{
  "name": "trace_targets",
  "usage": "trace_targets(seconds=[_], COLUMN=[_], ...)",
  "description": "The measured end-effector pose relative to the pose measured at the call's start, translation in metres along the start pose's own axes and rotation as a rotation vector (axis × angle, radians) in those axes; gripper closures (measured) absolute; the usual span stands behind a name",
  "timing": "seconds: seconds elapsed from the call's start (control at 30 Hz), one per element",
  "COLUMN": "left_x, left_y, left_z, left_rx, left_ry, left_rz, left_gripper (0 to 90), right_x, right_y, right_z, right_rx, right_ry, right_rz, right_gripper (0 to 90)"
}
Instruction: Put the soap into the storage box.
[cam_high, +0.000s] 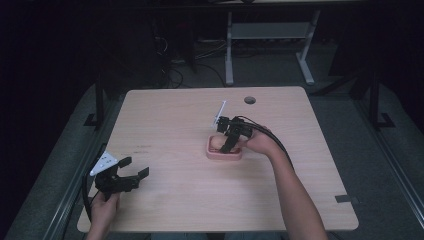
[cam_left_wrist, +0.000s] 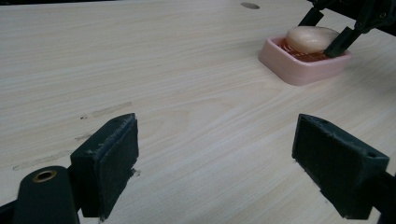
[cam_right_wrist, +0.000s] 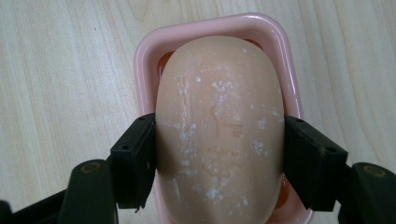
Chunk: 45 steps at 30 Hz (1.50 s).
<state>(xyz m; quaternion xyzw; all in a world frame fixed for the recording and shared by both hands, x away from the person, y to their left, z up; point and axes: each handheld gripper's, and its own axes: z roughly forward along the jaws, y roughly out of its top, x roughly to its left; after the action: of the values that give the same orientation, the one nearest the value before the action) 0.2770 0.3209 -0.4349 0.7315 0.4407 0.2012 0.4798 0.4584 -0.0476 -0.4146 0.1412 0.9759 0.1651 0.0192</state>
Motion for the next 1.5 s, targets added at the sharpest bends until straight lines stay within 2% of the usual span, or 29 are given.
trace_targets(seconds=[0.77, 1.07, 1.13, 1.33, 1.5], left_x=[-0.001, -0.001, -0.001, 0.000, 0.000], left_y=[0.001, 0.001, 0.001, 0.001, 0.001], left_z=[0.003, 0.004, 0.004, 0.003, 0.004], left_rx=[-0.002, 0.000, -0.003, 0.000, 0.002], left_ry=[-0.003, -0.002, -0.003, 0.000, -0.003], left_rz=[-0.004, -0.009, -0.010, -0.004, -0.005], left_gripper=[14.3, 14.3, 14.3, 14.3, 14.3], right_x=[-0.003, -0.002, -0.002, -0.002, -0.001], right_y=[-0.001, -0.002, -0.002, -0.003, -0.005], right_z=[0.001, 0.005, 0.005, -0.005, -0.009], right_rx=[-0.005, 0.019, 0.017, -0.038, -0.042], right_ry=[0.014, 0.022, 0.026, 0.036, 0.039], right_rz=[0.008, -0.002, 0.001, 0.010, 0.019], right_gripper=[31.7, 31.4, 31.7, 31.3, 29.2])
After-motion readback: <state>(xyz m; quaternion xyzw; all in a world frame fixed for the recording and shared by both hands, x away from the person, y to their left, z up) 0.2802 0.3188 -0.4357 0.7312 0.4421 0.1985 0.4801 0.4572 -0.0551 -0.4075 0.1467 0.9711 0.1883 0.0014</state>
